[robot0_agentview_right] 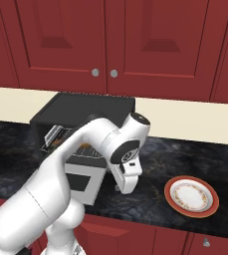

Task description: Pull the toaster oven rack outwards. Pick up the baguette from the plate and place it on the toaster oven rack. Close the toaster oven door fully and set the temperature to the lowest setting.

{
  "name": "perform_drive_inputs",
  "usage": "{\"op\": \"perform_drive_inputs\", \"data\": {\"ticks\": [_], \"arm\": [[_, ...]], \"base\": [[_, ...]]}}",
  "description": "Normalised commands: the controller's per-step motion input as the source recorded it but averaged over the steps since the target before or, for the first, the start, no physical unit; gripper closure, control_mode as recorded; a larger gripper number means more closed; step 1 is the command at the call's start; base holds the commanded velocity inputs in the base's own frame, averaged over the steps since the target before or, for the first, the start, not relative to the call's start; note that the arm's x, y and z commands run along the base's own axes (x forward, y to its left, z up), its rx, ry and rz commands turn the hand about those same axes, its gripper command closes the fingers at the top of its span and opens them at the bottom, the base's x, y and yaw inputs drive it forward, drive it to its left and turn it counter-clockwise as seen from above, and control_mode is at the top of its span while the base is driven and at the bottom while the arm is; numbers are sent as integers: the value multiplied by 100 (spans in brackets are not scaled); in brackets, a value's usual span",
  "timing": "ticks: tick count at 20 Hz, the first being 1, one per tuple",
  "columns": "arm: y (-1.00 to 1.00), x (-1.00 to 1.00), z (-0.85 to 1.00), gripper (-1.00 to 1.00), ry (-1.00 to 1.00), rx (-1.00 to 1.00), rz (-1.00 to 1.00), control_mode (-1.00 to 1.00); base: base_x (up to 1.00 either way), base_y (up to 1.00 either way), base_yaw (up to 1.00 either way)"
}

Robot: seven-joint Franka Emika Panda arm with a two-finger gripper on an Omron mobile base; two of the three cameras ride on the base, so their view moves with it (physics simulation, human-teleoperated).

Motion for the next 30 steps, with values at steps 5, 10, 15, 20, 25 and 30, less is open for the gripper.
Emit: {"op": "perform_drive_inputs", "data": {"ticks": [5,10,15,20,25,30], "arm": [[27,15,-13,-100,0,0,0,-100],[19,17,-23,-100,0,0,0,-100],[2,10,-26,-100,0,3,0,-100],[0,2,-25,-100,-1,9,0,-100],[0,0,-19,-100,-8,9,0,-100],[0,0,-15,-100,-2,7,0,-100]], "base": [[0,0,0],[0,0,0],[0,0,0],[0,0,0],[0,0,0],[0,0,0]]}}
